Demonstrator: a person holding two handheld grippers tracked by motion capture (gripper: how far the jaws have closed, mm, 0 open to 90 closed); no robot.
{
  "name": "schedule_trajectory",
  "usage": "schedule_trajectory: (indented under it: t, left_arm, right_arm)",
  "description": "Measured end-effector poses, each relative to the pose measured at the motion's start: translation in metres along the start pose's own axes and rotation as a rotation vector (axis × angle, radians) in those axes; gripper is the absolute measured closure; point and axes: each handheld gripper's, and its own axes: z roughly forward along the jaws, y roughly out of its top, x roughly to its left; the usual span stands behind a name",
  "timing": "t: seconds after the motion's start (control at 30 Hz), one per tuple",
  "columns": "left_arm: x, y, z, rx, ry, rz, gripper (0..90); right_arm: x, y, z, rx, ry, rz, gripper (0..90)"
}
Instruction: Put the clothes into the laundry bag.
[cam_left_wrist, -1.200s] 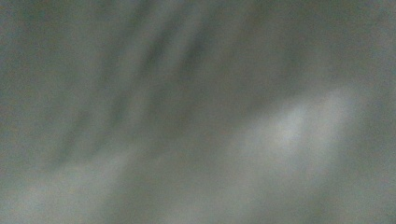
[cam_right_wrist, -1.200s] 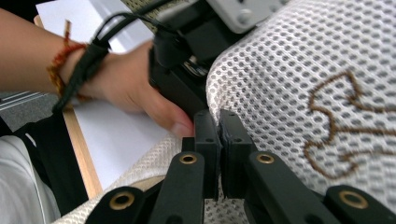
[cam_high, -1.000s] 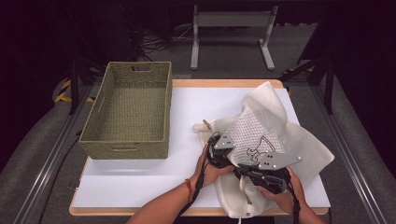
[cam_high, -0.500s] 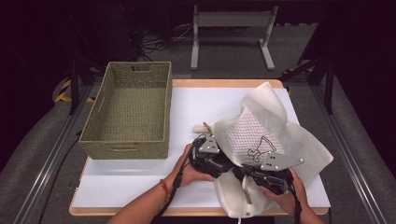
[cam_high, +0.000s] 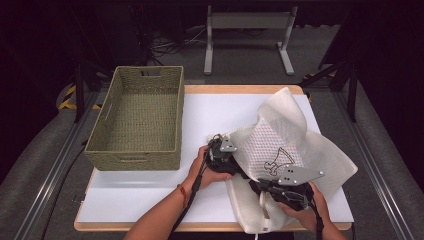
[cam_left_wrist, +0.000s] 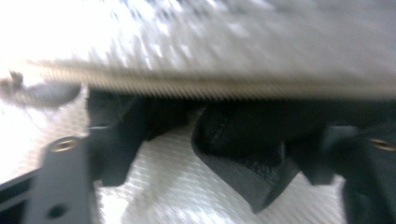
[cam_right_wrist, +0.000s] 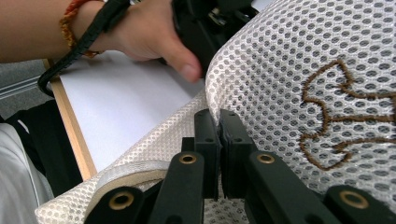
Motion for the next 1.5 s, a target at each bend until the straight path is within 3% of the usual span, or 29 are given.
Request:
schedule_trajectory:
  t: [0.07,0.17,0.23,0.27,0.3,0.33,0.43,0.57,0.6,0.63,0.7,0.83,1.03,1.1,1.13,1.23,1.3,1.4,1.5]
  left_arm:
    - [0.004,0.002,0.002,-0.009,0.008,-0.005,52.4]
    - [0.008,0.004,0.004,-0.013,-0.027,-0.019,74.9]
    - [0.005,0.005,0.005,-0.016,-0.047,0.01,81.4]
    - [0.003,0.006,0.005,-0.034,-0.086,0.009,82.2]
    - [0.003,0.006,0.005,-0.034,-0.086,0.009,82.6]
    - [-0.005,0.007,0.005,-0.059,-0.148,0.016,82.9]
    - [-0.024,0.012,0.01,-0.101,-0.215,0.033,83.5]
    - [-0.041,0.018,0.014,-0.163,-0.272,0.001,83.8]
    - [-0.046,0.02,0.014,-0.171,-0.278,0.012,83.8]
    - [-0.046,0.02,0.014,-0.171,-0.278,0.012,83.8]
    - [-0.061,0.021,0.015,-0.183,-0.311,0.024,83.7]
    - [-0.069,0.021,0.017,-0.177,-0.348,0.016,83.9]
    - [-0.065,0.015,0.011,-0.179,-0.306,0.04,78.6]
    - [-0.058,0.01,0.005,-0.182,-0.284,0.045,68.9]
    - [-0.055,0.008,0.002,-0.179,-0.27,0.046,68.9]
    - [-0.037,-0.004,-0.012,-0.179,-0.233,0.032,56.3]
    - [-0.022,-0.013,-0.024,-0.199,-0.192,-0.019,50.0]
    - [-0.013,-0.012,-0.032,-0.18,-0.054,0.005,33.6]
    - [-0.008,-0.009,-0.031,-0.178,-0.02,0.008,24.3]
  right_arm:
    - [0.0,0.0,0.0,0.001,-0.003,-0.001,87.2]
    - [-0.001,-0.001,0.001,0.005,-0.01,0.002,87.2]
    - [-0.002,-0.001,0.001,0.005,-0.008,0.004,87.1]
    - [-0.002,-0.001,0.001,0.007,-0.009,0.004,87.2]
    - [-0.003,-0.002,0.002,0.009,-0.009,0.007,87.2]
    - [-0.004,-0.002,0.002,0.011,-0.006,0.011,87.1]
    - [-0.005,-0.002,0.002,0.009,-0.002,0.017,87.1]
    - [-0.002,-0.001,0.001,0.01,-0.01,0.009,87.1]
    - [-0.003,-0.001,0.001,0.011,-0.012,0.007,87.1]
    - [-0.003,-0.001,0.001,0.011,-0.012,0.007,87.1]
    - [-0.006,-0.002,-0.001,0.005,-0.009,0.024,87.1]
    - [-0.007,-0.003,-0.002,0.006,-0.007,0.028,87.0]
    - [-0.006,-0.004,-0.003,0.01,-0.009,0.026,87.1]
    - [-0.005,-0.004,-0.002,0.012,-0.005,0.023,87.1]
    - [-0.005,-0.004,-0.002,0.013,-0.004,0.022,87.1]
    - [-0.004,-0.004,-0.001,0.023,-0.002,0.015,87.1]
    - [-0.003,-0.003,0.0,0.025,0.002,0.012,87.1]
    - [-0.002,-0.002,0.001,0.026,0.002,0.006,87.1]
    - [0.001,0.0,0.001,0.024,0.0,-0.005,87.1]
